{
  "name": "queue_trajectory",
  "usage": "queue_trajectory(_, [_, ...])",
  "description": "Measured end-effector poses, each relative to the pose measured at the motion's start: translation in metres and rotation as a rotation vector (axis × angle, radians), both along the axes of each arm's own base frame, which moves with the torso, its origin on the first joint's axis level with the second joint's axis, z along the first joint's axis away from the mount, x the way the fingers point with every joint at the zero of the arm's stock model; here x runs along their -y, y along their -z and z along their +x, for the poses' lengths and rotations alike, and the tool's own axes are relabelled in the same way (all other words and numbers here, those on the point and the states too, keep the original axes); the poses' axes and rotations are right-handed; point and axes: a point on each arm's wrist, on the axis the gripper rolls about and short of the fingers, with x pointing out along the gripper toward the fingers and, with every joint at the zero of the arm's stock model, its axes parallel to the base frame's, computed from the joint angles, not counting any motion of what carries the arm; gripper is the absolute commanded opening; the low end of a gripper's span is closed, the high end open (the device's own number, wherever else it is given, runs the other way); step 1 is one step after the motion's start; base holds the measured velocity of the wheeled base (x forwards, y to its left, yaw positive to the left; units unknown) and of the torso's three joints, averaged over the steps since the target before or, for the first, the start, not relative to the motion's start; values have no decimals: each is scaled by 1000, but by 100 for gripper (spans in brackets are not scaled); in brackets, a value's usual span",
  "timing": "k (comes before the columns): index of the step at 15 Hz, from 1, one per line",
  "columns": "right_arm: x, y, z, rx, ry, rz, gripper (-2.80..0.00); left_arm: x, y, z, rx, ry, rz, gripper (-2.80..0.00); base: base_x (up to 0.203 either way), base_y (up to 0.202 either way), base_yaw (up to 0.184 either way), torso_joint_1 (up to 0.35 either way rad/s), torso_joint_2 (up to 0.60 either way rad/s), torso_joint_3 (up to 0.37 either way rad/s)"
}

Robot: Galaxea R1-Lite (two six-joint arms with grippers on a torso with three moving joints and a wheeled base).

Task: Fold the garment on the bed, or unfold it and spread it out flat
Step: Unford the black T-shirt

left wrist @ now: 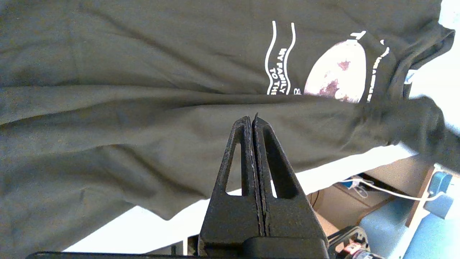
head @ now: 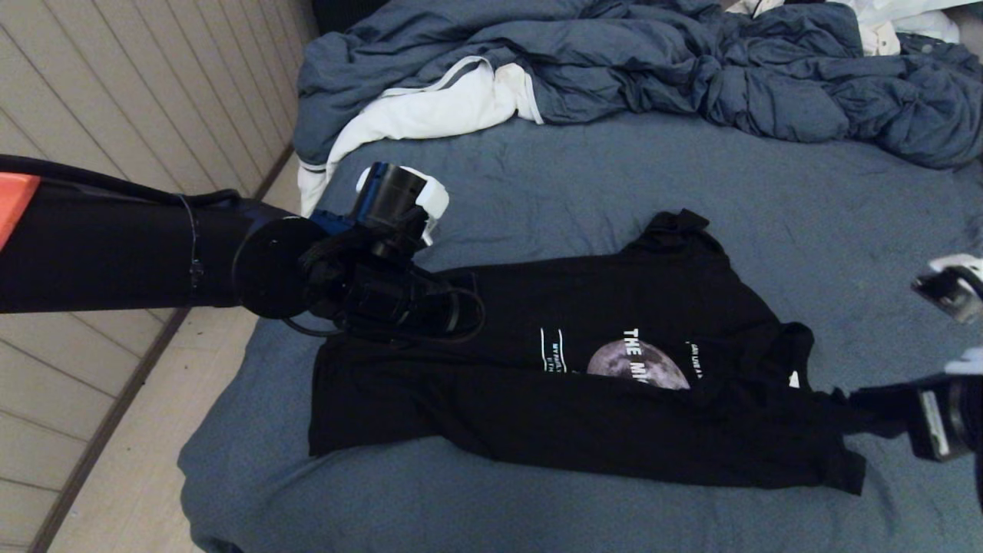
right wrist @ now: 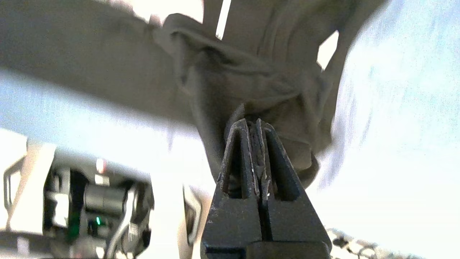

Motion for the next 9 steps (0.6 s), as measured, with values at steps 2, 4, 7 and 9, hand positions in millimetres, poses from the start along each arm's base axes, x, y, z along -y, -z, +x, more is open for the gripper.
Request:
queue_trajectory(2, [0, 11, -34, -22, -11, -7, -280, -1, -2, -1, 3, 0, -2, -280, 0, 0, 0, 0, 0, 0])
queue_trajectory(4, [0, 27, -63, -57, -14, -11, -280, -2, -3, -2, 5, 0, -4, -280, 0, 0, 0, 0, 0, 0])
queue_trajectory(7, [0, 42, -92, -58, -10, -15, -280, -2, -3, -2, 4, -1, -4, -280, 0, 0, 0, 0, 0, 0])
queue_trajectory(9, [0, 50, -113, -83, -13, -16, -280, -2, -4, -2, 5, -1, -5, -280, 0, 0, 0, 0, 0, 0])
